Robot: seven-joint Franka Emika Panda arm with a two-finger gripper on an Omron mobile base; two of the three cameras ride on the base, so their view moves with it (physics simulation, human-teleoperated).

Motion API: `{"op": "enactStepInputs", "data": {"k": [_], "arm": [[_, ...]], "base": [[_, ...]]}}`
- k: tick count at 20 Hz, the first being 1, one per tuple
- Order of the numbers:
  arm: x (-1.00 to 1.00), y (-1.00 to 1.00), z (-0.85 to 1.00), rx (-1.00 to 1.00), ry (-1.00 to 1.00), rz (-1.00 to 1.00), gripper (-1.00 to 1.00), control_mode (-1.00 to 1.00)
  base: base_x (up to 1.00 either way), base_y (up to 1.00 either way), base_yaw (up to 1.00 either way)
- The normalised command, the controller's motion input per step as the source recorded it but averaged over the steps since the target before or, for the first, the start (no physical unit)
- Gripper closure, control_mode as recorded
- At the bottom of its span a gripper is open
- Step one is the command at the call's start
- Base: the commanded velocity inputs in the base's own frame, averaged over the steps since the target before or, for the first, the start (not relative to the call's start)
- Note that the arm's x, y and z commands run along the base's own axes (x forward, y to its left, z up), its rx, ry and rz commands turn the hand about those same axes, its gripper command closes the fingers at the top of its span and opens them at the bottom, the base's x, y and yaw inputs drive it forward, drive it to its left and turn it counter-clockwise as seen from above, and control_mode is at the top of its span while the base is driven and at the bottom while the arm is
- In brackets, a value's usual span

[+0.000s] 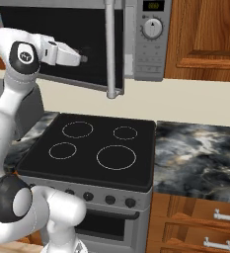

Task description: Pick the mug from the counter and place it inside the microwave. Then close the microwave.

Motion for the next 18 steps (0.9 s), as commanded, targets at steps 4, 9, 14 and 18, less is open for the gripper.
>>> {"op": "enactStepInputs", "data": {"k": [4,9,14,18], "arm": [[0.27,-0.36,0.0,0.07,-0.07,0.16,-1.0,-1.0],[0.32,-0.34,0.0,0.07,-0.07,0.21,-1.0,-1.0],[0.24,-0.23,0.0,0.06,-0.09,0.22,-1.0,-1.0],[0.24,-0.16,0.0,0.05,-0.1,0.21,-1.0,-1.0]], "base": [[0.0,0.0,0.0],[0.0,0.0,0.0],[0.0,0.0,0.0],[0.0,0.0,0.0]]}}
